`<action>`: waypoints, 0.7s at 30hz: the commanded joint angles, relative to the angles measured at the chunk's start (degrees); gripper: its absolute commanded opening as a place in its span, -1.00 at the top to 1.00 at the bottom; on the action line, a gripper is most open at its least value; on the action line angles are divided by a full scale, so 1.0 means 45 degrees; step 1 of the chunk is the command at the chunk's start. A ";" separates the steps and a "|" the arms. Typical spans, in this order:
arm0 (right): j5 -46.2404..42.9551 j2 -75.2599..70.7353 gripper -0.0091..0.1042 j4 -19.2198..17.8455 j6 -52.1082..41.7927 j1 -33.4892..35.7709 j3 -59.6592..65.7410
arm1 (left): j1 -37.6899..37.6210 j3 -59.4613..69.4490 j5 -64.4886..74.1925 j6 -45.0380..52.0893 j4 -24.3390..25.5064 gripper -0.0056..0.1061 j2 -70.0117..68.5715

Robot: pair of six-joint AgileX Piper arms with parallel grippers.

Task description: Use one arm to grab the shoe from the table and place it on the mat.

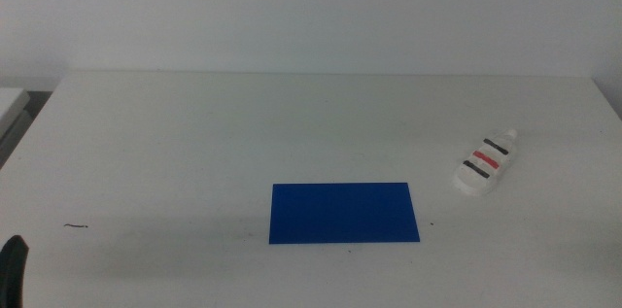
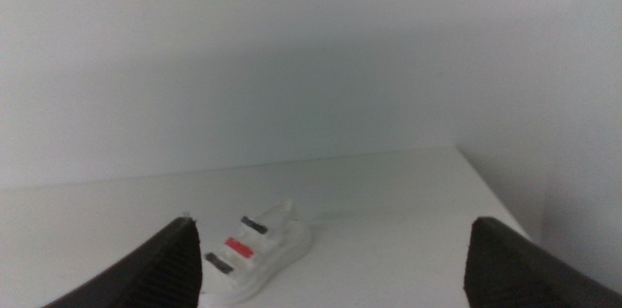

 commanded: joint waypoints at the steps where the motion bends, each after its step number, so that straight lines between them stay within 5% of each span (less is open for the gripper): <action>1: -0.0014 -0.0060 -0.78 -0.0569 -0.0058 -0.0014 0.0038 | 0.0030 0.0012 -0.0133 -0.0038 -0.0050 -0.78 0.0062; 3: -0.0014 -0.0060 -0.78 -0.1183 -0.0058 -0.0014 0.0038 | 0.0030 0.0012 -0.0133 -0.0038 -0.0050 -0.78 0.0062; 8: 0.0520 -0.0060 -0.78 -0.1222 -0.0058 -0.0014 0.0038 | 0.0030 0.0012 -0.0133 -0.0038 -0.0050 -0.78 0.0062; 13: 0.4802 0.1091 -0.78 -0.1254 -0.0058 -0.0014 -0.2685 | 0.0030 0.0012 -0.0133 -0.0038 -0.0050 -0.78 0.0062; 21: 0.7932 0.6789 -0.78 -0.1254 -0.0058 -0.0014 -0.7886 | 0.0030 0.0012 -0.0133 -0.0038 -0.0050 -0.78 0.0062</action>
